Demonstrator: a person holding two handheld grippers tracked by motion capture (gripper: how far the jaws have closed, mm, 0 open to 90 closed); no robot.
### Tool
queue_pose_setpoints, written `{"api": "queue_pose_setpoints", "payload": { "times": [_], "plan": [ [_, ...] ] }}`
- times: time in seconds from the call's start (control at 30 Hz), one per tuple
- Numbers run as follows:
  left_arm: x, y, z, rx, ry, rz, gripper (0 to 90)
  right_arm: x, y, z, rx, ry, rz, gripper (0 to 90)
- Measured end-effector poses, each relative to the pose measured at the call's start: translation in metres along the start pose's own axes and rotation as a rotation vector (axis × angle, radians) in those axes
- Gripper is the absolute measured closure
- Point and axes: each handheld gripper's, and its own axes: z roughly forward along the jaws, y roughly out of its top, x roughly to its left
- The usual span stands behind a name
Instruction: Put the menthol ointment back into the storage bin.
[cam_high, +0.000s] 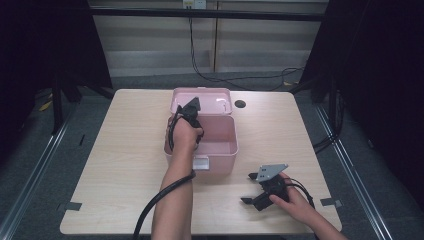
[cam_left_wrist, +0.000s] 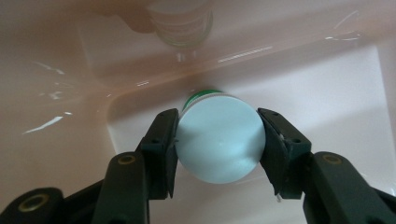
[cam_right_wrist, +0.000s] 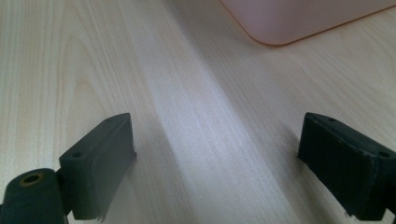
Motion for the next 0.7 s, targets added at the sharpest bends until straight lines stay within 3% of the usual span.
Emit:
{"api": "queue_pose_setpoints", "payload": {
  "times": [0.3, 0.7],
  "plan": [
    [-0.0016, -0.0002, 0.0031, -0.009, -0.001, 0.021, 50.5, 0.0000, 0.0000, 0.0000, 0.000, 0.000, 0.000, 10.0],
    [-0.0015, -0.0017, 0.0042, -0.015, -0.009, 0.005, 47.6, 0.0000, 0.0000, 0.0000, 0.000, 0.000, 0.000, 10.0]
  ]
}}
